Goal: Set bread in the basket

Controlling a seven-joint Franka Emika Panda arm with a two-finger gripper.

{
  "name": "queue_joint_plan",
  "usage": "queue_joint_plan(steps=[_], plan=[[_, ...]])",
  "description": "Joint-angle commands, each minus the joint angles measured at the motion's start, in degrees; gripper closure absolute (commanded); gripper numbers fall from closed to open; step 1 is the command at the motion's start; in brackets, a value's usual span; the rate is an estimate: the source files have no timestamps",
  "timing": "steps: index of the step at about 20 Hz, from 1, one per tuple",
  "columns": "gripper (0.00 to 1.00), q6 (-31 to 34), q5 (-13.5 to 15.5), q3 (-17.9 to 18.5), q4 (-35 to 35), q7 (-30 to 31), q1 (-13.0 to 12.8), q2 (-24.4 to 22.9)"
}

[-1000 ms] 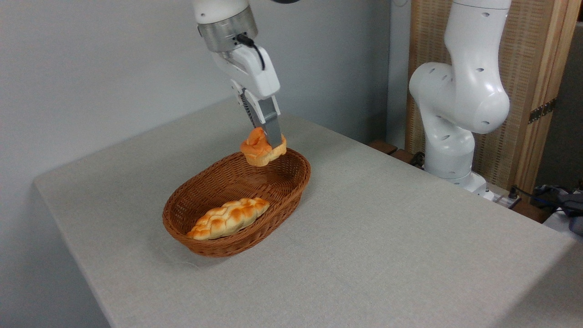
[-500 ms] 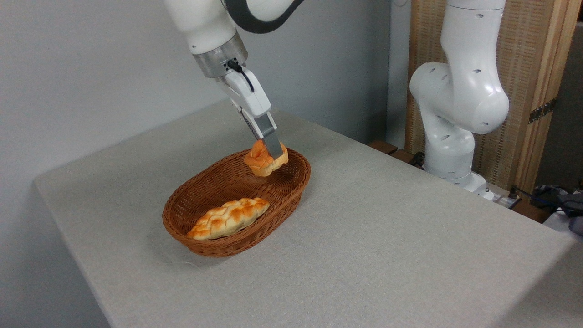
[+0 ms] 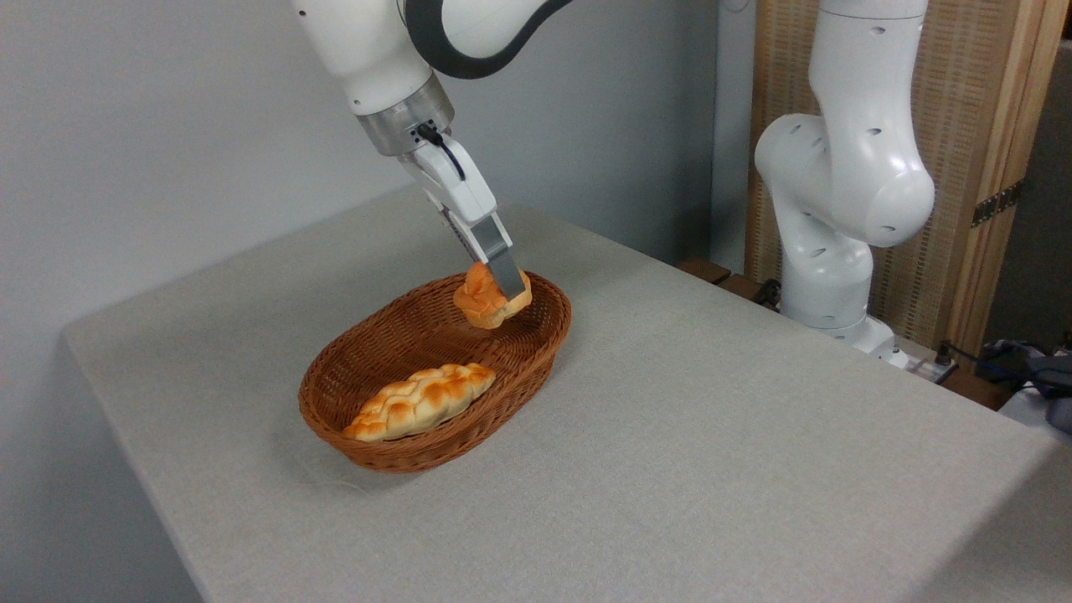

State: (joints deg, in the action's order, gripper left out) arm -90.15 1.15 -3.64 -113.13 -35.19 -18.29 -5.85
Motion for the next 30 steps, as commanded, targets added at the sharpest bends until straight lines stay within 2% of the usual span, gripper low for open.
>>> queue_joint_plan(steps=[1,12,16,17,20,24,30], plan=[[0.00,-0.9,0.2,0.1,-0.2,1.1,-0.3,-0.2],[0.00,-1.0,-0.1,0.2,0.5,1.8,-0.3,-0.7],[0.00,-0.9,-3.1,0.6,5.3,3.9,0.6,-0.9],[0.00,-0.7,-3.4,0.9,6.9,3.8,1.1,-0.9],[0.00,-0.7,-2.8,0.9,12.8,3.4,6.9,-0.2],[0.00,-0.7,-2.8,1.0,19.4,3.3,11.8,2.7],[0.00,-2.0,-2.2,1.1,20.4,2.8,12.3,3.8]])
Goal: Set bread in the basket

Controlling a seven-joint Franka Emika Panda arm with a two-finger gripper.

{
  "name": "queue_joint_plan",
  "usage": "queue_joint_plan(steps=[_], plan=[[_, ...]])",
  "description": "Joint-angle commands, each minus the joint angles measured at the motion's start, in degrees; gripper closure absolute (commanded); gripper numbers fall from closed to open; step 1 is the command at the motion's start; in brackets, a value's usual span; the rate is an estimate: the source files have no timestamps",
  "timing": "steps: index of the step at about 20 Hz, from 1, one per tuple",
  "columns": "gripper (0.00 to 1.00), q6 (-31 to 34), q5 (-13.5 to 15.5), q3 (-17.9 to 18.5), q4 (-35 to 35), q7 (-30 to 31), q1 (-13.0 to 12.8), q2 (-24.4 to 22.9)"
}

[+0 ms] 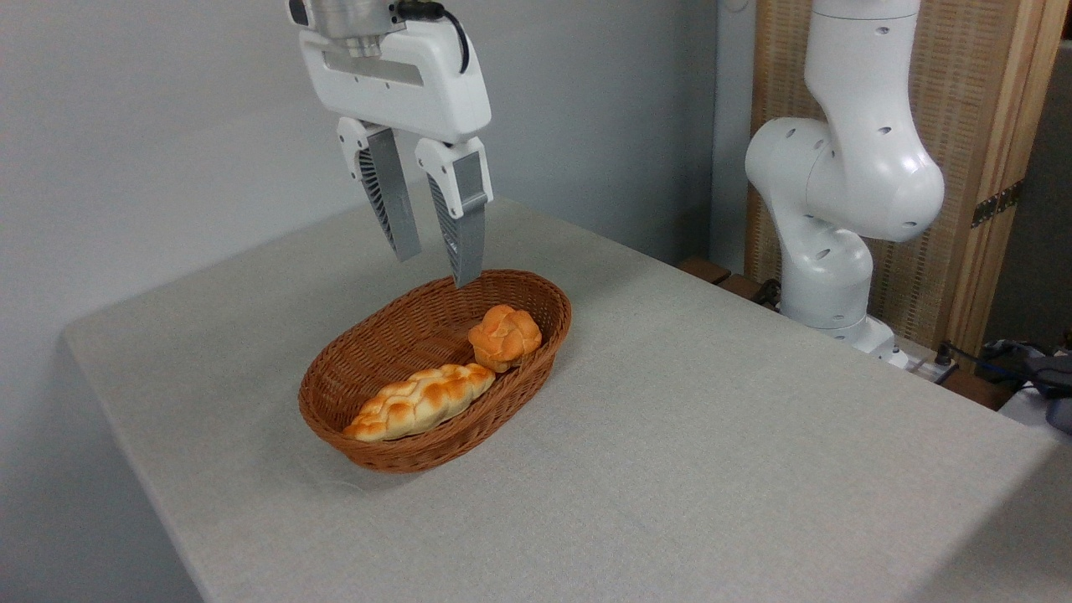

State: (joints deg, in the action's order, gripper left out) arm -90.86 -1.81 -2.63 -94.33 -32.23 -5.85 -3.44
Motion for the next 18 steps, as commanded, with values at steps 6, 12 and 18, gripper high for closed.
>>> queue_joint_plan(steps=[6,12,18], plan=[[0.00,-0.7,3.5,3.9,6.4,-5.8,-0.3,3.5],[0.00,-0.4,4.4,5.2,6.2,-6.3,-0.7,3.4],[0.00,2.1,4.6,5.2,6.0,-6.3,-0.7,3.2]])
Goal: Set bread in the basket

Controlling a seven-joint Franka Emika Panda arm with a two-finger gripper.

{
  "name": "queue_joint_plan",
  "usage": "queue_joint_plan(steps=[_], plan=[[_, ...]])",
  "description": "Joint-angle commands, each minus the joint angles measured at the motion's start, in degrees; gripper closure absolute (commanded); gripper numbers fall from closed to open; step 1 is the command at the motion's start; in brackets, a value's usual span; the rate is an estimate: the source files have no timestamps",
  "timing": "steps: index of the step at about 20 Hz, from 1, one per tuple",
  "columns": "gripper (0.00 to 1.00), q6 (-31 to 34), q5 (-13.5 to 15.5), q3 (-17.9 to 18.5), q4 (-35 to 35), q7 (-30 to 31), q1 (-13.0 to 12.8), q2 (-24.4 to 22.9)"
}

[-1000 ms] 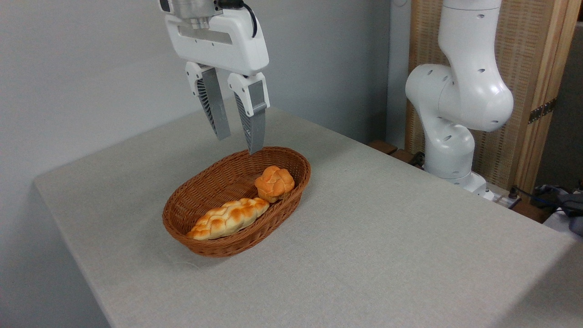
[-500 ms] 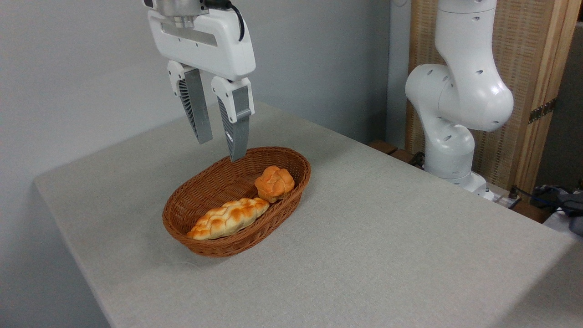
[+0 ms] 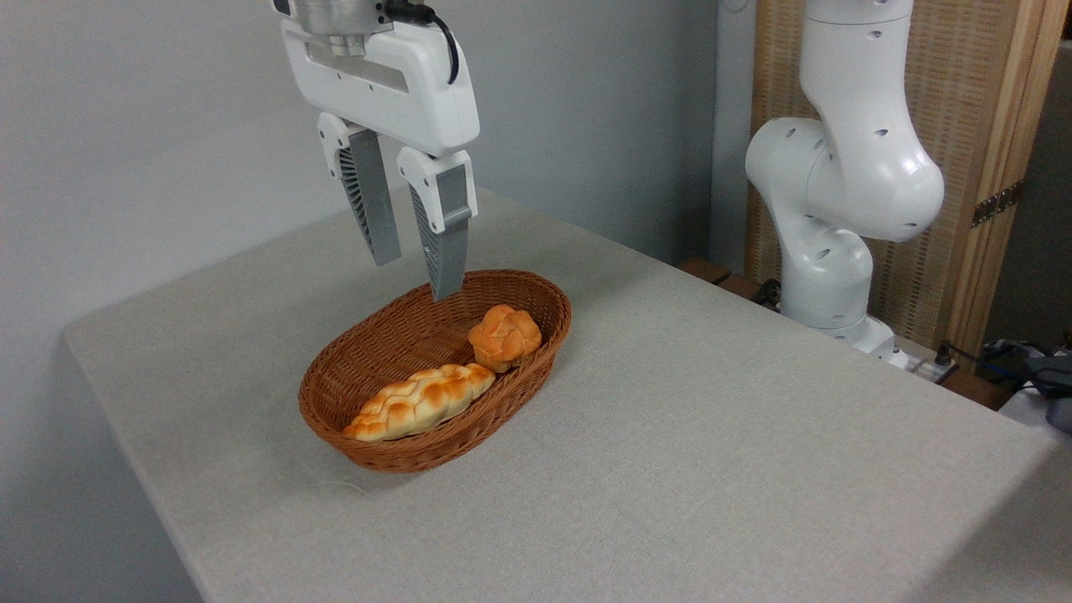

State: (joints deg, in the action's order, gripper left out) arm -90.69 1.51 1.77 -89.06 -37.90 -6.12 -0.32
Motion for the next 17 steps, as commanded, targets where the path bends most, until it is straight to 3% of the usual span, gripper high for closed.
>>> queue_joint_plan(steps=[1,17], plan=[[0.00,2.0,1.3,0.8,0.7,-0.6,-0.5,0.1],[0.00,1.7,1.0,0.3,-1.5,-0.9,-0.6,-0.9]])
